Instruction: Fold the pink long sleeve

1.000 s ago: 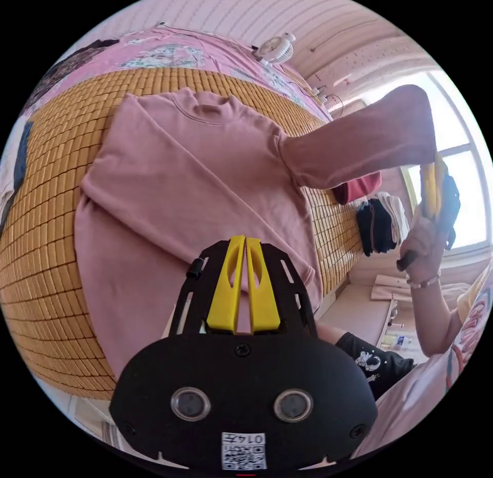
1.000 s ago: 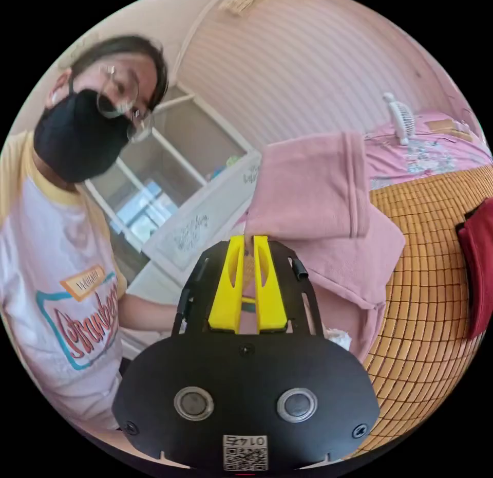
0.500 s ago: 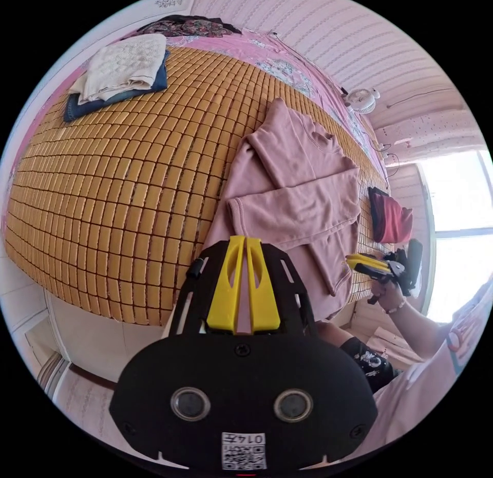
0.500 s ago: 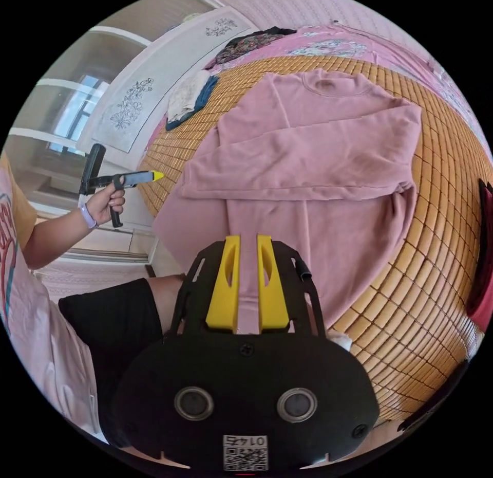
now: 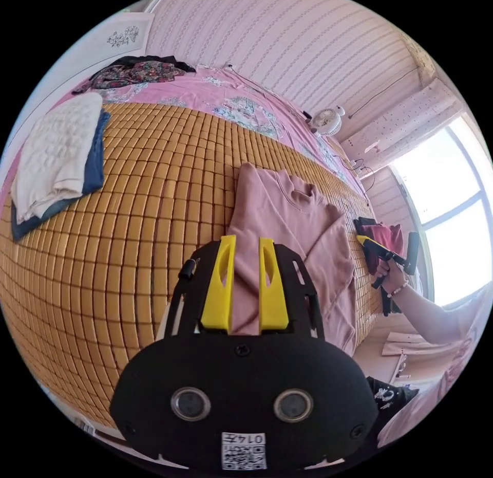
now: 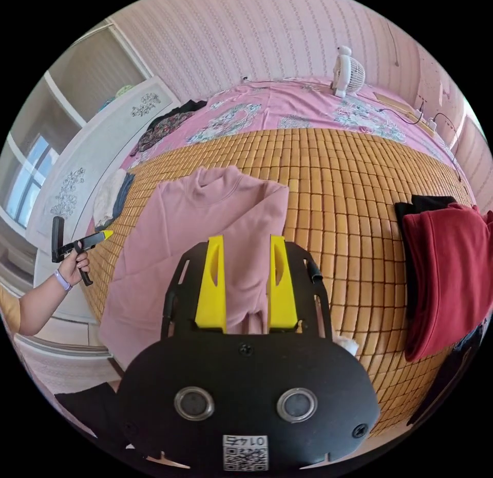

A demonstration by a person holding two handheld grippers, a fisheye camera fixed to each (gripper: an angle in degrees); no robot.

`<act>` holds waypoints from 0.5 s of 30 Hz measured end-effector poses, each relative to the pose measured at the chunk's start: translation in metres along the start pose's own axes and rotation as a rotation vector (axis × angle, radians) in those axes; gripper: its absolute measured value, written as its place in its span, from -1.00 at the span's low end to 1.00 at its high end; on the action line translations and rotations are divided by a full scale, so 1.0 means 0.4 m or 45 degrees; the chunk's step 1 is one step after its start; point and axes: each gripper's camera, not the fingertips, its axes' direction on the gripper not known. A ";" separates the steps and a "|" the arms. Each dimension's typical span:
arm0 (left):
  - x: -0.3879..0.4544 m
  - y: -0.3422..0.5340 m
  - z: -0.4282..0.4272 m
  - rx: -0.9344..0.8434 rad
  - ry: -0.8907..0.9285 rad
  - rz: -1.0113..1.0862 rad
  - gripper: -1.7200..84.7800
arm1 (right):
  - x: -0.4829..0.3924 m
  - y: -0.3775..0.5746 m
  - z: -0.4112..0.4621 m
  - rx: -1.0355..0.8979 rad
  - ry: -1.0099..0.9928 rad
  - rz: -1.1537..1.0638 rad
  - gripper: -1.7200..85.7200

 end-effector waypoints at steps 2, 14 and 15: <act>-0.009 -0.085 0.038 -0.005 0.010 -0.004 -0.76 | 0.046 -0.080 0.044 -0.002 -0.006 0.110 -0.65; 0.075 -0.298 0.254 -0.334 -0.333 0.141 -0.90 | 0.041 -0.308 0.116 -0.245 0.002 -0.024 -0.88; 0.081 -0.300 0.239 -0.289 -0.352 0.131 -0.92 | 0.043 -0.316 0.105 -0.224 -0.015 -0.017 -0.88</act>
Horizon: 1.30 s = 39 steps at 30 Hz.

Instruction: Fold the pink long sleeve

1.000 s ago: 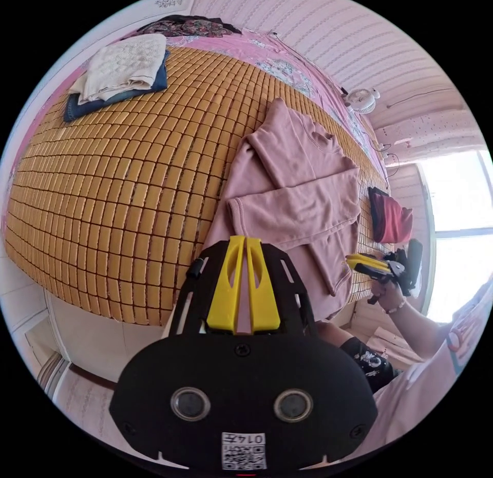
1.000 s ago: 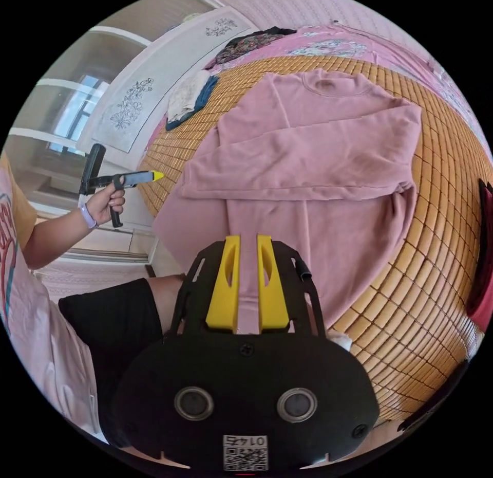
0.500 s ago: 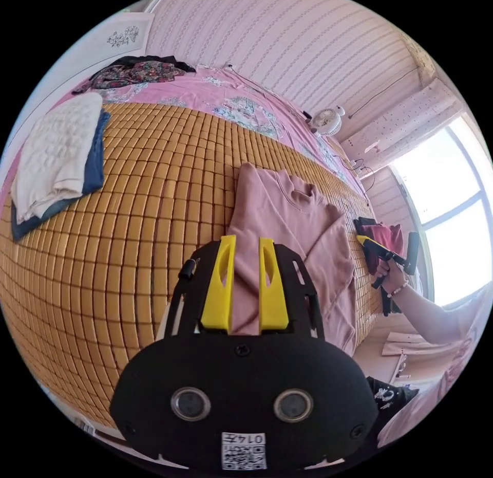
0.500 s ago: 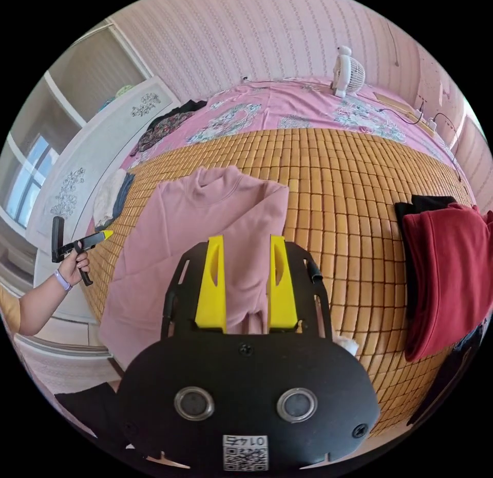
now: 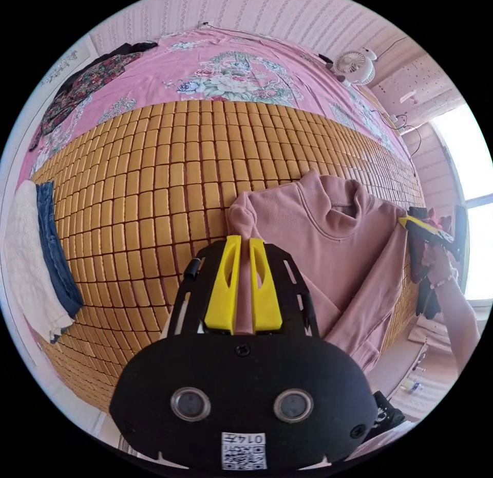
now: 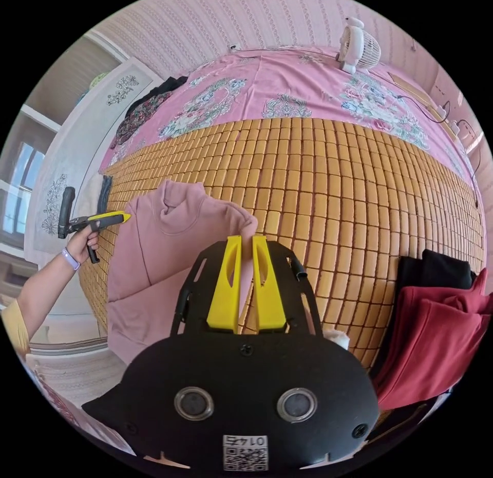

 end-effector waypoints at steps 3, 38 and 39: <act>0.002 0.016 -0.080 0.192 0.070 0.044 -0.95 | 0.007 -0.016 -0.075 0.145 -0.097 0.018 -0.89; 0.359 0.721 0.152 -0.064 0.286 0.430 -0.98 | -0.739 -0.057 0.270 -0.382 0.168 -0.841 -0.97; 0.393 0.731 0.195 -0.093 0.218 0.457 -0.98 | -0.757 -0.085 0.295 -0.402 0.194 -0.854 -0.97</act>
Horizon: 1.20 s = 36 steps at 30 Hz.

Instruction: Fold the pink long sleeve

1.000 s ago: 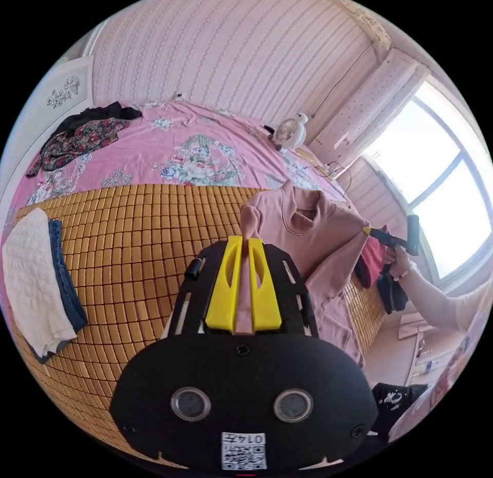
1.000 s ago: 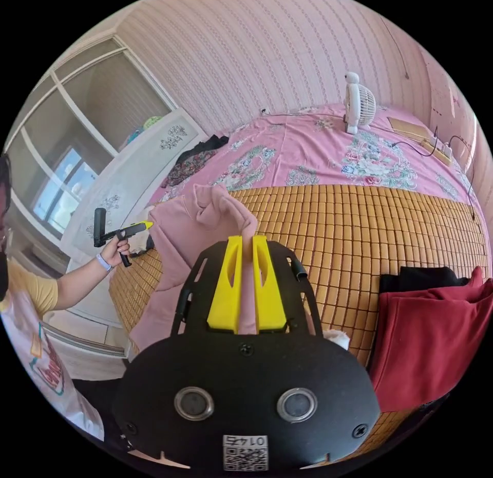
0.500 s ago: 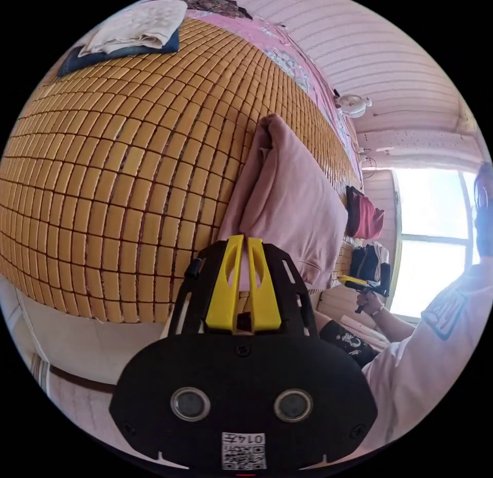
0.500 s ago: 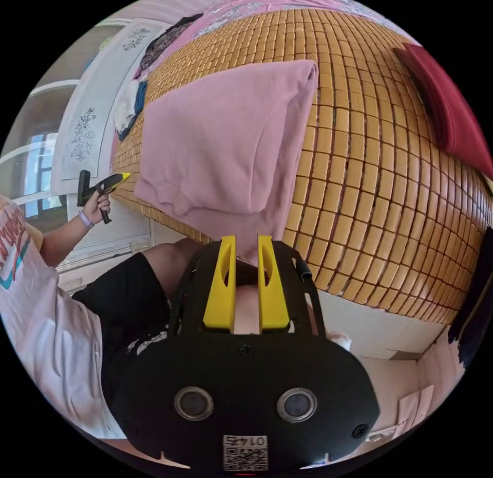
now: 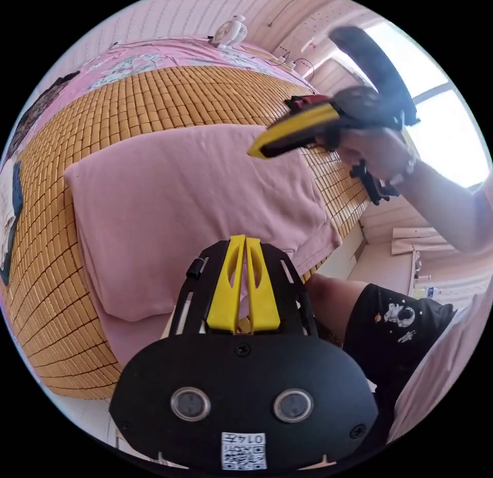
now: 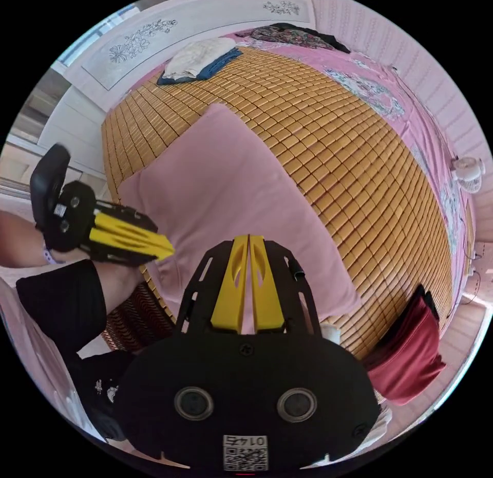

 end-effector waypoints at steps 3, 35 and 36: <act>0.038 0.013 0.128 -0.143 -0.103 0.040 -0.98 | 0.004 -0.169 0.100 -0.222 0.102 -0.070 -0.97; -0.038 -0.188 0.387 -0.172 -0.147 0.033 -0.98 | 0.028 -0.716 0.365 -0.796 -0.015 -0.278 -0.98; -0.022 -0.158 0.386 -0.182 -0.088 0.030 -0.98 | 0.028 -0.717 0.367 -0.794 -0.015 -0.280 -0.98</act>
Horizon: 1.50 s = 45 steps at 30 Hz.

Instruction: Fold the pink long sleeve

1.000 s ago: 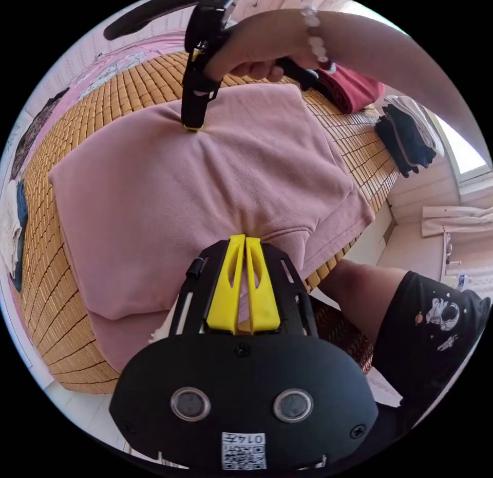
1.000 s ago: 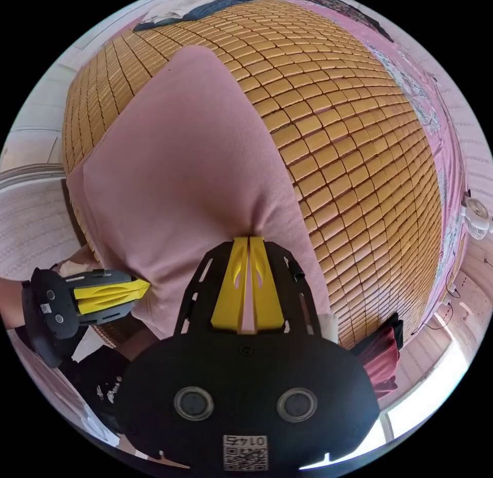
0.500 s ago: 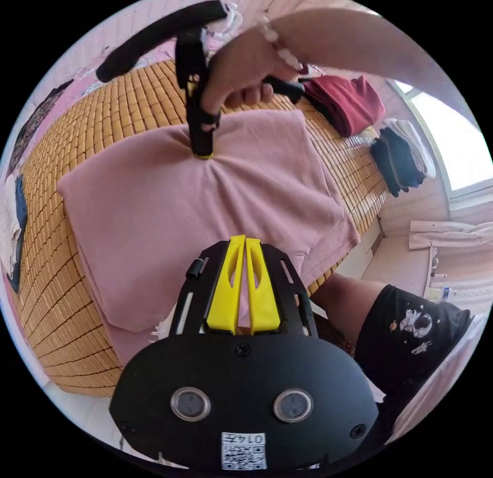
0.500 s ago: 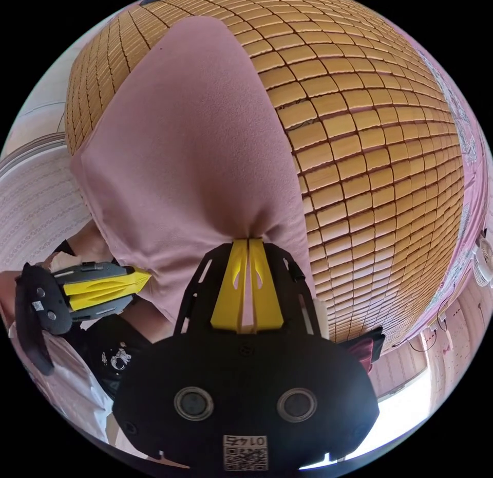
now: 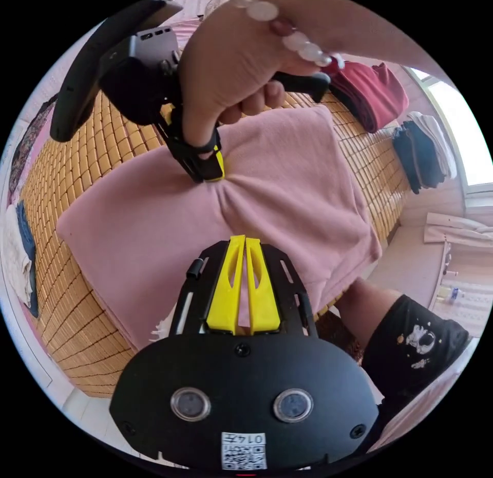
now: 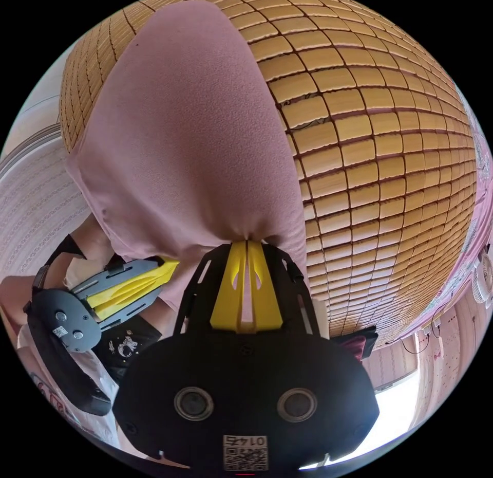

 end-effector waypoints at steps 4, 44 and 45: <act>0.055 0.080 0.107 -0.204 -0.018 0.031 -0.98 | -0.004 -0.006 0.014 0.010 0.018 0.008 -0.98; 0.218 0.787 0.163 0.703 -0.022 0.077 -0.82 | -0.299 1.146 0.775 0.894 -0.263 1.031 -0.67; 0.244 0.829 0.155 0.776 -0.030 0.130 -0.76 | -0.309 1.171 0.813 0.864 -0.274 1.076 -0.64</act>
